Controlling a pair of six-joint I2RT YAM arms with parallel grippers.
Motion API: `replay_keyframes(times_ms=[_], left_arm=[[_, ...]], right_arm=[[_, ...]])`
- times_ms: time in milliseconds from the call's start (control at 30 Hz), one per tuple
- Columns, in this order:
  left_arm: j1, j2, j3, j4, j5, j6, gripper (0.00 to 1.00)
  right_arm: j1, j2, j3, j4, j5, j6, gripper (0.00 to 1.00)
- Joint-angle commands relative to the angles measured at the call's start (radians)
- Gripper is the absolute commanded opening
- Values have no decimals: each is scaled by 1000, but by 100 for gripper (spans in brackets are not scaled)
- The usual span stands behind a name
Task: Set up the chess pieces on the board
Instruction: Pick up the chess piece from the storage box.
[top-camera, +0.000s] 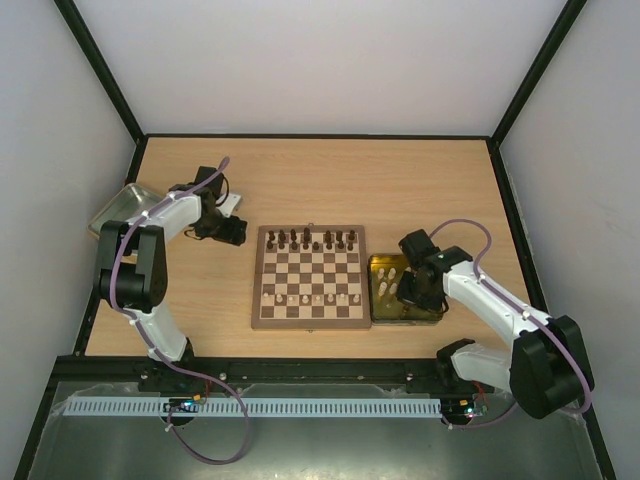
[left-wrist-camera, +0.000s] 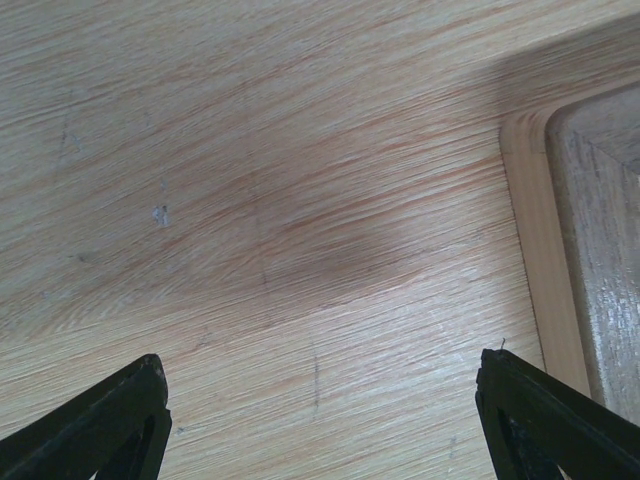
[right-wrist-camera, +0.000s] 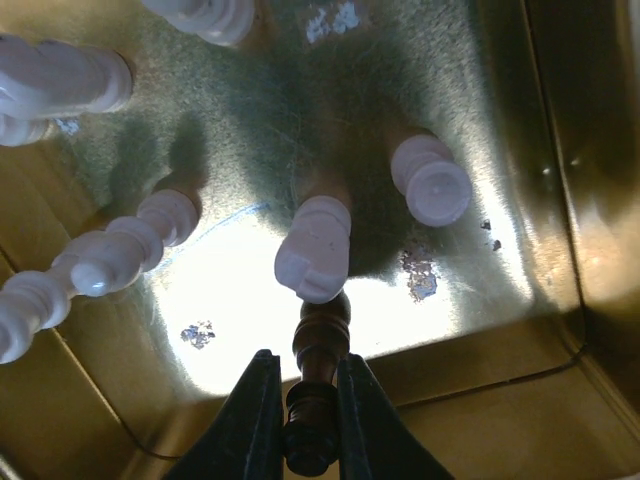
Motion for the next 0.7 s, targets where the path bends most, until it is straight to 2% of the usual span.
replay_keyframes(times_ms=[0, 300, 467, 667], left_arm=[[-10, 8, 0, -13, -9, 5, 84], [-13, 19, 7, -13, -15, 3, 84], [-13, 21, 8, -12, -21, 3, 84], [-13, 19, 3, -6, -29, 5, 84]], right_arm=[[-4, 11, 79, -85, 48, -32, 7], [-5, 53, 244, -176, 40, -82, 5], [-1, 174, 454, -214, 30, -124, 4], [54, 393, 747, -211, 25, -156, 4]])
